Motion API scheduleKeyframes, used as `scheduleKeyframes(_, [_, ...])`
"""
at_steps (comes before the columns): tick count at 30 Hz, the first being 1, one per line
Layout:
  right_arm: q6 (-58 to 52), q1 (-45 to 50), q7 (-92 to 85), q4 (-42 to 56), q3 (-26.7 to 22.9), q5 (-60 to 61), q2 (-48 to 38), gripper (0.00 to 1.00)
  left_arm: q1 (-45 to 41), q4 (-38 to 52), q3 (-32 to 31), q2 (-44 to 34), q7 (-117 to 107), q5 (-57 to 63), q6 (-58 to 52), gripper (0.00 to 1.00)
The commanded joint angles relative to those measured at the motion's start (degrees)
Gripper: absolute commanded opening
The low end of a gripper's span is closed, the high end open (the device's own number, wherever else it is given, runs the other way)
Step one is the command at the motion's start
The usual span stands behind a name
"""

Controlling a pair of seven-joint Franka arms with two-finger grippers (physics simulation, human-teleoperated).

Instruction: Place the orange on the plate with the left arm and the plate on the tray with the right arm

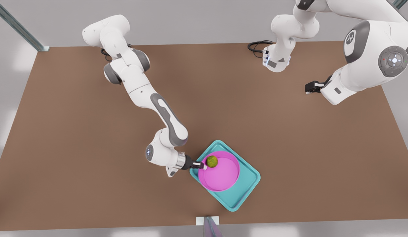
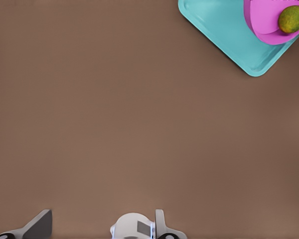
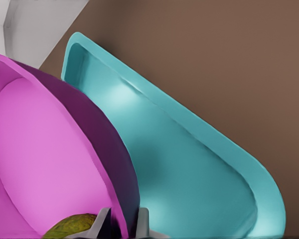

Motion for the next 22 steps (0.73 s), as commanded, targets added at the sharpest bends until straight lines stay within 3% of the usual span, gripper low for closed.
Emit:
scheduleKeyframes(1, [2.1, 0.1, 12.0, 0.0, 0.4, 0.1, -0.4, 1.00, 0.0, 0.0, 0.0, -0.1, -0.1, 0.0, 0.1, 1.00])
scheduleKeyframes(4, [1.5, 0.3, 12.1, -1.2, 0.5, 0.0, -2.8, 1.00, 0.0, 0.0, 0.0, -0.1, -0.1, 0.1, 0.1, 1.00])
scheduleKeyframes(7, [-1.8, 0.2, 12.2, -5.9, 0.6, -5.8, -11.1, 1.00, 0.0, -0.1, 0.0, -0.1, 0.0, 0.2, -0.3, 1.00])
scheduleKeyframes(9, [-10.9, -4.8, 9.3, -10.9, 0.5, -28.9, -18.0, 1.00, 0.1, 2.0, 0.0, 1.9, -0.6, 0.7, -0.2, 1.00])
scheduleKeyframes(11, [-34.9, -12.7, -9.4, -13.1, 0.5, -48.8, -21.3, 1.00, 0.1, 3.0, 0.7, 2.3, -0.1, 0.5, -1.3, 1.00])
scheduleKeyframes(13, [-41.0, -17.5, -17.4, -13.8, 0.5, -65.9, -26.4, 1.00, 0.1, 3.1, 0.8, 2.2, -0.2, 0.3, -2.1, 1.00])
scheduleKeyframes(15, [-46.6, -20.9, -17.6, -21.0, 0.5, -65.8, -43.8, 1.00, 0.1, 3.1, 0.7, 2.2, -0.2, 0.3, -2.4, 1.00])
scheduleKeyframes(18, [-52.6, -20.9, -17.4, -28.8, 0.5, -66.3, -58.9, 1.00, 0.0, 3.1, 0.6, 2.1, -0.3, 0.5, -4.6, 1.00])
scheduleKeyframes(22, [-53.4, -21.6, -17.3, -30.1, 0.5, -66.2, -60.9, 1.00, 0.1, 2.9, 4.7, -0.3, 0.8, -0.4, -8.4, 1.00])
